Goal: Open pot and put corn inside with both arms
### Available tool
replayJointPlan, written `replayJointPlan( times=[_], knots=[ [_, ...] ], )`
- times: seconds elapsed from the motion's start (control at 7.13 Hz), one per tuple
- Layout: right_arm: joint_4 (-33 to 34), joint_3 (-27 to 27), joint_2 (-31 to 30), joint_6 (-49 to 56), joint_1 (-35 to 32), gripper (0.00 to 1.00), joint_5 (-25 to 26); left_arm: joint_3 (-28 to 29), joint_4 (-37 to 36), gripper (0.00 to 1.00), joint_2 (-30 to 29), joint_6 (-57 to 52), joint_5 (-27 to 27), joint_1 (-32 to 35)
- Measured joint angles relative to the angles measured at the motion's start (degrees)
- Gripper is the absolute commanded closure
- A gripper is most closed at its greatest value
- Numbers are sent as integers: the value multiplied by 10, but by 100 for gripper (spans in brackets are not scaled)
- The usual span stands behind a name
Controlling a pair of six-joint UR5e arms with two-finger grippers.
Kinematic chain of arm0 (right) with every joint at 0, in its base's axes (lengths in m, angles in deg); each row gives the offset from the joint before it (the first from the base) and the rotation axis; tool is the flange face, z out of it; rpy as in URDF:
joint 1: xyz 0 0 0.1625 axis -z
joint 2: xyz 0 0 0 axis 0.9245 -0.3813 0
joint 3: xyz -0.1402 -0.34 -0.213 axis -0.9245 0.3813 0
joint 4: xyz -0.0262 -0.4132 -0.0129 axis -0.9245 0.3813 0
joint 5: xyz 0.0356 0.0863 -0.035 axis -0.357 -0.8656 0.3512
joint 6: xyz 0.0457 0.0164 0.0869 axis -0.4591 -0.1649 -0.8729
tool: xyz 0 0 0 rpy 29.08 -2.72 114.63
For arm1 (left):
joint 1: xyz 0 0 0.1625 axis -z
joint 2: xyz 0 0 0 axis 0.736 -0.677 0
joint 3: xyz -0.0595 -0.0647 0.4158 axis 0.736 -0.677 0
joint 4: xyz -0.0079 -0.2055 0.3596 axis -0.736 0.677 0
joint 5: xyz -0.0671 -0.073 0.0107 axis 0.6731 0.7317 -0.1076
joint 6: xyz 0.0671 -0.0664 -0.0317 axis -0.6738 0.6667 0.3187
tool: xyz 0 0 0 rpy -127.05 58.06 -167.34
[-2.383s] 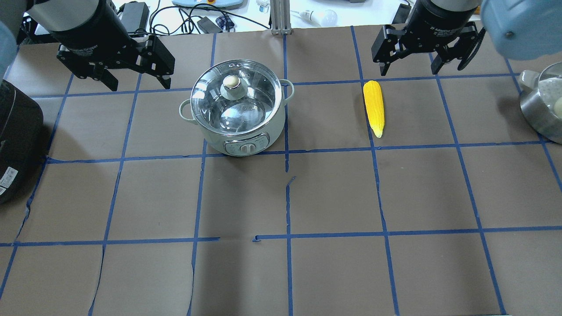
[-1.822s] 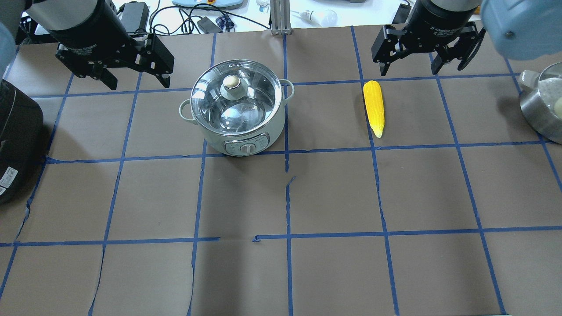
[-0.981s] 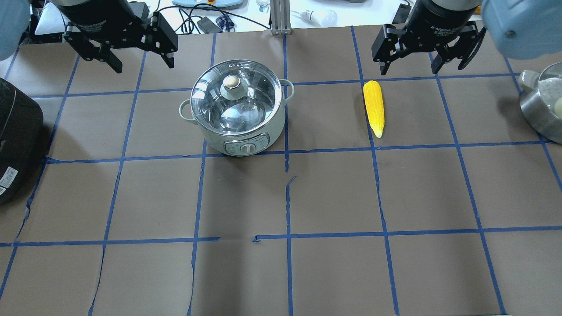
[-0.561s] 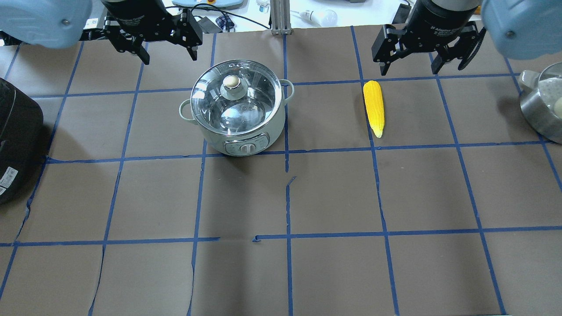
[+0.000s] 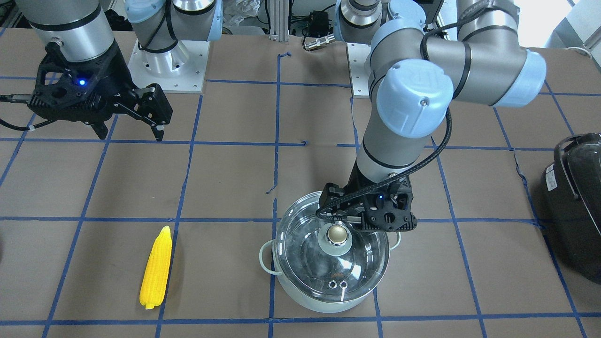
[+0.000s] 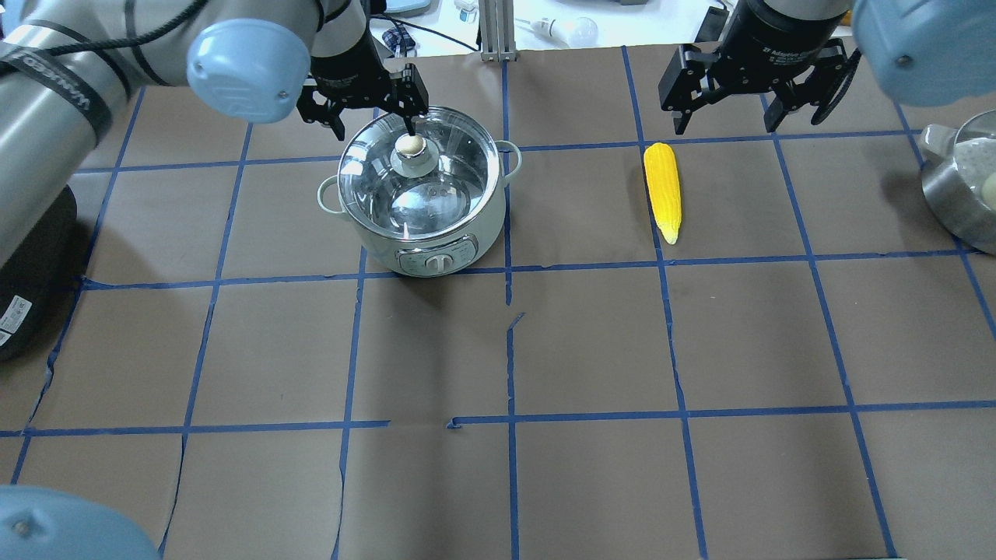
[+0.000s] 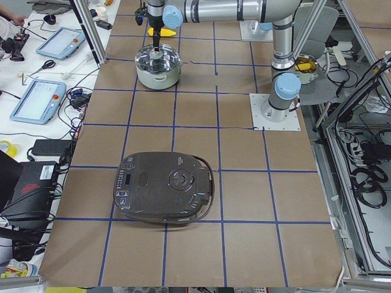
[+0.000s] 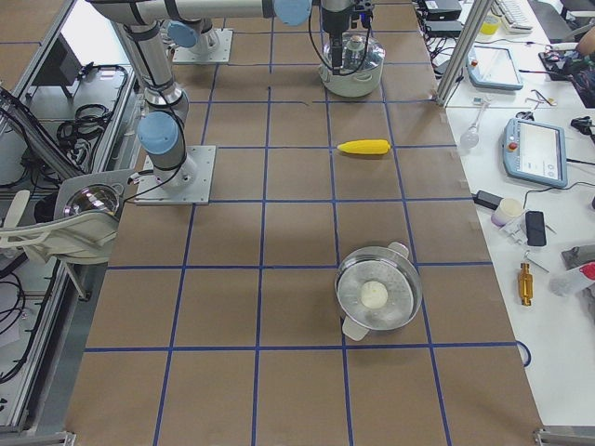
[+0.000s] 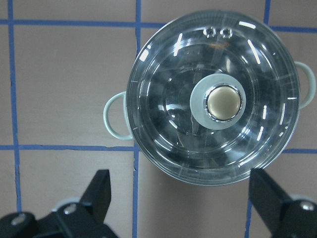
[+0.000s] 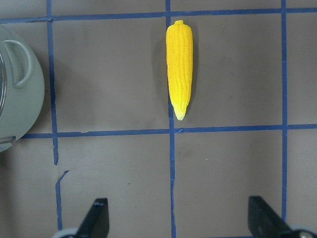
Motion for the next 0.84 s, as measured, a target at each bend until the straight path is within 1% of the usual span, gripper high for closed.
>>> replayJointPlan(
  times=[0.14,0.28,0.84],
  knots=[
    [0,0,0,0,0,0,-1,-11,-39,0,-16,-5,-1,2],
    [0,0,0,0,0,0,-1,-16,-57,2,-24,-5,0,3],
    [1,0,1,-1,0,0,-5,-15,-68,3,-36,6,5,10]
  ],
)
